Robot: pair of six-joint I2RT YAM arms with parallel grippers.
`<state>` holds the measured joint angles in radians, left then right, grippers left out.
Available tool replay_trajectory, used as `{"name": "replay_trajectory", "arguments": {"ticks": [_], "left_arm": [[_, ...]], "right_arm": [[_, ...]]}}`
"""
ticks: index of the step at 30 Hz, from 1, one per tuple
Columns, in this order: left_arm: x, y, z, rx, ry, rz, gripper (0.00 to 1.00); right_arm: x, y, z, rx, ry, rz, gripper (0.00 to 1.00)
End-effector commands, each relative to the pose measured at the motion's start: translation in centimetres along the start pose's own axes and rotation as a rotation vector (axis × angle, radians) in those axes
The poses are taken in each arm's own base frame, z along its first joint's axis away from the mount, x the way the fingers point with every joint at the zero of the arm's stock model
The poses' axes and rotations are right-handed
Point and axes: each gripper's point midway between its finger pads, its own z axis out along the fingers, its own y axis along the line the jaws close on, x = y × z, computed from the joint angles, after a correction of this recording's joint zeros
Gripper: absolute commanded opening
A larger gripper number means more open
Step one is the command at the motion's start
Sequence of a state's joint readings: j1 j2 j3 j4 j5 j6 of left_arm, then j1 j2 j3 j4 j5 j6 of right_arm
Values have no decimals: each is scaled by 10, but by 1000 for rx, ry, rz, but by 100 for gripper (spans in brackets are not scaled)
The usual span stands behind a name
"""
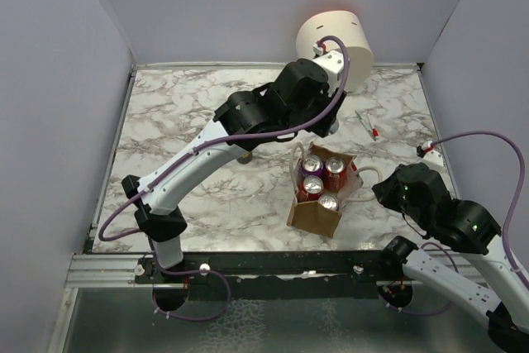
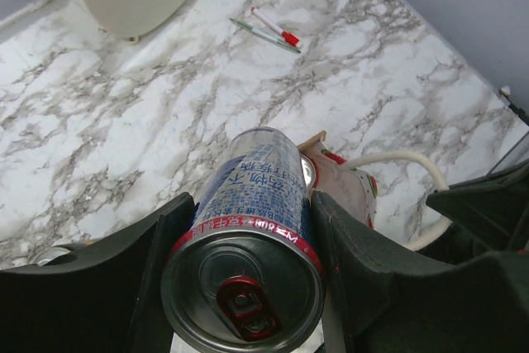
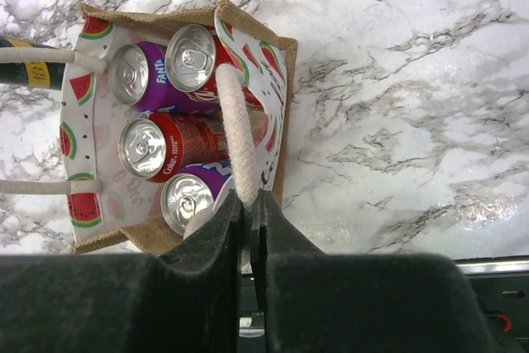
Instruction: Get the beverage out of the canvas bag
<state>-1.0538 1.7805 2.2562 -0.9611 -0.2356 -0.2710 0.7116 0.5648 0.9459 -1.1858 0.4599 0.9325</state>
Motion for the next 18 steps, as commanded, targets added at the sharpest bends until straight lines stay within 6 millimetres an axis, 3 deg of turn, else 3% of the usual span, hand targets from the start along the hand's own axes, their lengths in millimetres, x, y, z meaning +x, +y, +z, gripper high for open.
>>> {"name": "replay_trajectory", "arguments": {"ticks": [1,9,11,12,18], "left_arm": [[-54,34,-39,-103,-193,-70,0],[-55,115,-55,-375,-199,-138,0],[-44,131,-53,-423,-162,-157,0],[-41,138,-63,-437,-163,-173,0],[-6,176,-75,-560,-97,-270,0]], "right_arm": [[-2,-4,0,12,-23,13,5],[1,-3,5,33,-2,-7,5],[2,-1,7,25,8,-26,5],[3,1,8,19,13,-36,5],[5,4,11,16,26,-56,5]]}}
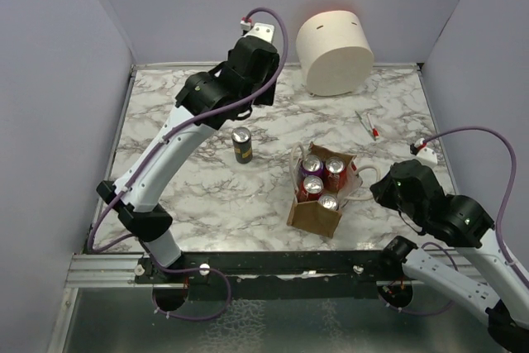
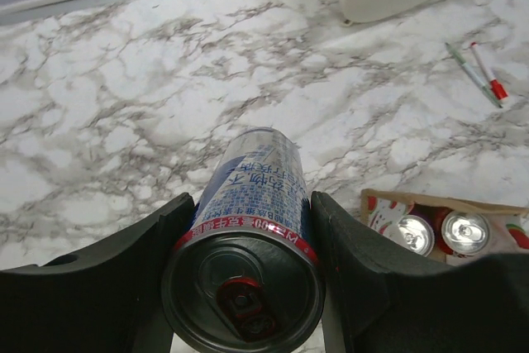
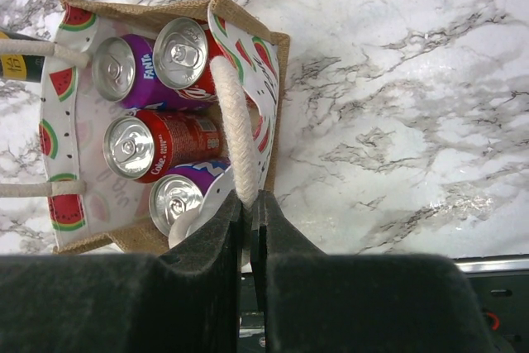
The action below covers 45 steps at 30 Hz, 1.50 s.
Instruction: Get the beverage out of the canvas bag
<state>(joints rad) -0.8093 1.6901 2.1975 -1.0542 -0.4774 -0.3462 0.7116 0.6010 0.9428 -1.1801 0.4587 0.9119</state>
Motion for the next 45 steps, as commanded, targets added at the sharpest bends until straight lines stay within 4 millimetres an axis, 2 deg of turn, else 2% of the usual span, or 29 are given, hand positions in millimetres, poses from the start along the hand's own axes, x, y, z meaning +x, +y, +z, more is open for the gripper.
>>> {"name": "replay_trajectory", "arguments": {"ticks": [1,8,12,15,21,29,39,40,42,45], "left_arm": [[-8,47,-25,-120,-53,-122,0],[35,110,-8,-290,63,-165,0],[74,140,16,-354,152,-197,0],[99,151,36,-359,223,-254,0],[126,152,72,-328,256,-302,0],[180,145,110,-304,380,-312,0],[206,134,124,-250,415,-341,0],[206,135,124,-251,413,-341,0],[218,139,122,-275,435,-330,0],[220,139,122,-265,430,-320,0]], "right_arm": [[2,4,5,-5,8,-23,5],[1,6,3,-28,-1,-23,5],[1,5,3,-31,-2,-23,5],[1,4,3,-24,-2,-20,5],[1,7,3,-38,2,-29,6],[1,3,3,-12,0,-15,6],[-3,1,-3,-33,-31,15,6],[-3,1,-3,-35,-31,16,6],[-3,2,-2,-38,-27,9,6],[-1,5,0,-43,-16,-9,6]]}}
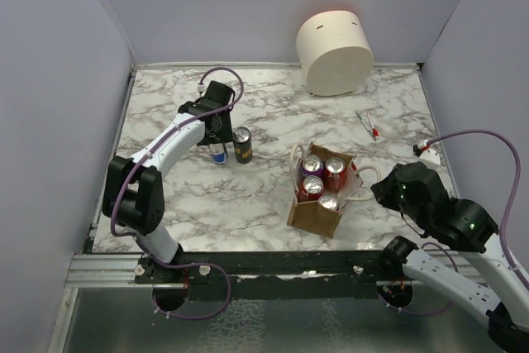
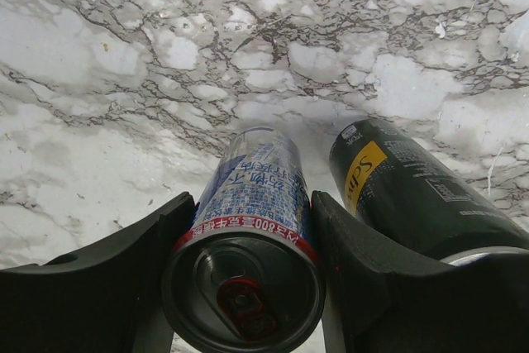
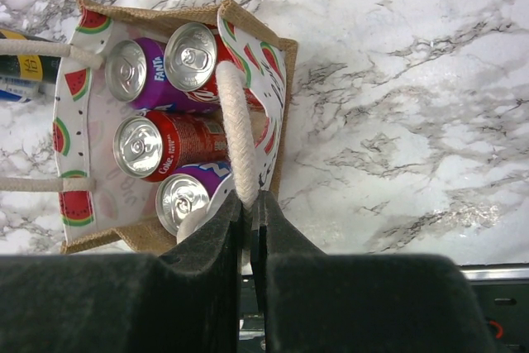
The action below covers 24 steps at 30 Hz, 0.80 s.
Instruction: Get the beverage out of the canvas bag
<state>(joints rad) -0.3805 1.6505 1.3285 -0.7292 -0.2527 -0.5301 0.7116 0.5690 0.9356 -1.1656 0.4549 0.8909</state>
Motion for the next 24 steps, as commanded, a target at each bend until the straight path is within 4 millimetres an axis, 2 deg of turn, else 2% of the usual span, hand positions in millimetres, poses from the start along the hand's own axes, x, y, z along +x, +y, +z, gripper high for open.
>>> {"name": "replay_trajectory", "arguments": {"ticks": [1,7,9,10,13,17,22,24], "left_arm": [[-12,-5,-5,47,-67,-17,0],[-6,-6,1,53,-43,-8,0],[-6,-6,2,53,-48,-10,4],[-6,-7,2,54,-50,-11,8],[-4,-6,3,57,-43,-7,31],[1,-2,1,53,-46,-9,50],[2,1,-4,45,-46,-1,70],[-1,2,-9,44,-49,0,74]], "right_arm": [[2,5,4,-12,8,-11,6],[4,5,7,-3,21,-21,6],[3,6,6,-5,20,-22,6],[3,6,6,-9,19,-23,6],[2,6,5,-19,11,-18,6],[1,5,3,-19,4,-10,6],[1,5,2,-25,-1,-6,6],[0,5,1,-32,-5,-3,6]]}}
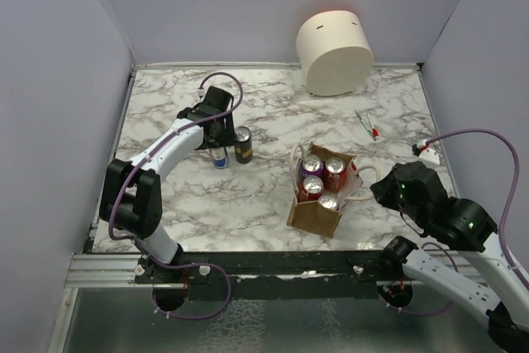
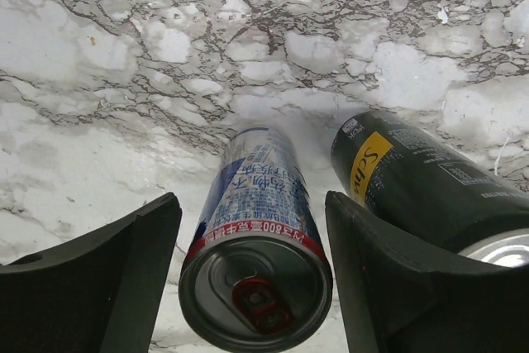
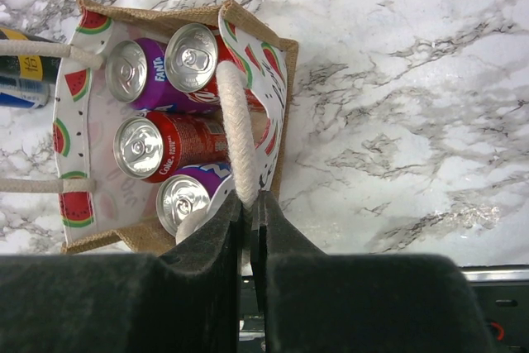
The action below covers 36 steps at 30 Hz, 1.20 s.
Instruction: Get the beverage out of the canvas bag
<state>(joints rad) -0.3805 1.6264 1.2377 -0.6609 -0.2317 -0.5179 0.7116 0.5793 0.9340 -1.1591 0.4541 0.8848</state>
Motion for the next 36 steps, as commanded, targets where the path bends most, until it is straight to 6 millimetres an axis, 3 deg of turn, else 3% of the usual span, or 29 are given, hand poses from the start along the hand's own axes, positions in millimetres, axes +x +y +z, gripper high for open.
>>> {"name": "replay_trajectory", "arguments": {"ticks": [1,7,11,13,16,19,23,31,34,36], "left_arm": [[-19,0,-23,28,-65,-13,77],[-39,0,-70,75,-149,-51,84],[-48,-12,-106,187,-191,-110,99],[-57,-21,-130,251,-219,-141,99],[-57,-33,-155,316,-224,-152,99],[-47,-59,-179,405,-233,-124,99],[-23,-110,-208,514,-248,-33,99],[35,-209,-252,594,-339,259,83],[61,-240,-258,554,-360,424,78],[76,-250,-252,531,-336,491,73]], "right_arm": [[-1,4,-2,-39,-11,6,6],[1,7,0,-48,-2,-9,6],[1,9,0,-57,0,-17,6],[1,10,-1,-65,0,-20,6],[1,12,-1,-77,3,-27,6],[2,14,-1,-86,12,-39,6],[4,14,2,-77,20,-49,6],[5,11,5,-50,27,-47,6],[4,10,4,-47,19,-37,6],[3,10,3,-47,14,-28,6]]}}
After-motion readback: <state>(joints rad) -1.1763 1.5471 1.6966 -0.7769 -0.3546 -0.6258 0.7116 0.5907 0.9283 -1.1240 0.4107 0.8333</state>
